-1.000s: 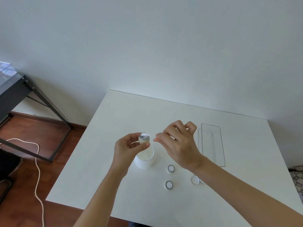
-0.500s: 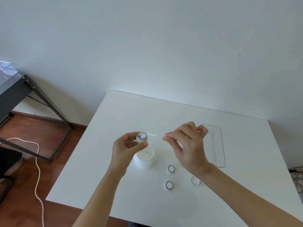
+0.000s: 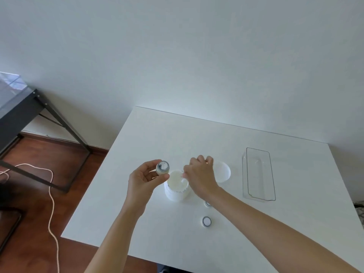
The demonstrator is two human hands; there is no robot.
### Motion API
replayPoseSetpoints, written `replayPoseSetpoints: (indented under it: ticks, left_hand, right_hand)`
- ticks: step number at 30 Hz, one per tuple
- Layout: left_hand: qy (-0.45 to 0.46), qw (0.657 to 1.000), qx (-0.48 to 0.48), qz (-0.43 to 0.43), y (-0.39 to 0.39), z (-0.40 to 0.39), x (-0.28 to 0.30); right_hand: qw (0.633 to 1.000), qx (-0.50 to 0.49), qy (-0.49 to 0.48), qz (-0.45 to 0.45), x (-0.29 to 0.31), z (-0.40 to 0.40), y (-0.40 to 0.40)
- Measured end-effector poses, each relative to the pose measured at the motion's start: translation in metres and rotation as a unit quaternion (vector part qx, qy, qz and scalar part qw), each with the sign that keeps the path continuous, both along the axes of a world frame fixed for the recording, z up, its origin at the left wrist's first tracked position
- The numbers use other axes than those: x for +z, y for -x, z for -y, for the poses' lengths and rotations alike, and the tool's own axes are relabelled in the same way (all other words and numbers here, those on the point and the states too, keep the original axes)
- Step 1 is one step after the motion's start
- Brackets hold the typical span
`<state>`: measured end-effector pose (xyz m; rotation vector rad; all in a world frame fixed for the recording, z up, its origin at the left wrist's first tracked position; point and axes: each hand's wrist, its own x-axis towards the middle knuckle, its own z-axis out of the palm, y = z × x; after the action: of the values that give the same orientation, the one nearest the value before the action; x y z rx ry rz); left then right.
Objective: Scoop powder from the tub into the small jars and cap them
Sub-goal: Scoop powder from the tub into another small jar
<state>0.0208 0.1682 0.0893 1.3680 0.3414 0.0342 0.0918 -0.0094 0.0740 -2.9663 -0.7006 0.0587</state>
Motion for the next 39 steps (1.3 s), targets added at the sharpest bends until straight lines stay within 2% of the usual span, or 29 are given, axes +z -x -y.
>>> replayPoseSetpoints:
  ticks: [3, 5, 8, 10, 14, 18, 28, 39]
  left_hand:
    - [-0.004, 1.000, -0.009, 0.003, 0.002, -0.004, 0.000]
    - [0.004, 1.000, -0.019, 0.003, 0.004, -0.005, 0.000]
    - [0.017, 0.999, -0.029, 0.001, 0.006, -0.005, 0.001]
    - [0.031, 0.999, -0.039, 0.003, 0.007, -0.005, 0.000]
    - [0.087, 0.995, -0.043, 0.003, 0.006, -0.004, -0.003]
    - [0.119, 0.992, -0.046, 0.003, 0.004, -0.003, -0.007]
    - [0.056, 0.997, -0.054, -0.012, -0.001, 0.002, -0.015]
    - [0.061, 0.995, -0.084, 0.002, -0.007, 0.020, -0.004]
  right_hand:
    - [0.999, 0.018, 0.045, -0.011, -0.011, -0.013, -0.002]
    - [0.997, 0.007, 0.051, -0.049, -0.016, -0.015, -0.004]
    - [0.994, -0.060, 0.032, -0.089, -0.015, -0.010, -0.006]
    - [0.983, -0.134, -0.025, -0.123, -0.011, -0.001, -0.009]
    - [0.922, -0.274, -0.156, -0.223, 0.000, 0.020, -0.015]
    - [0.865, -0.342, -0.241, -0.278, 0.011, 0.040, -0.014]
    - [0.789, -0.317, -0.398, -0.344, 0.063, 0.055, -0.020]
    - [0.787, -0.287, -0.416, -0.354, 0.088, 0.033, -0.023]
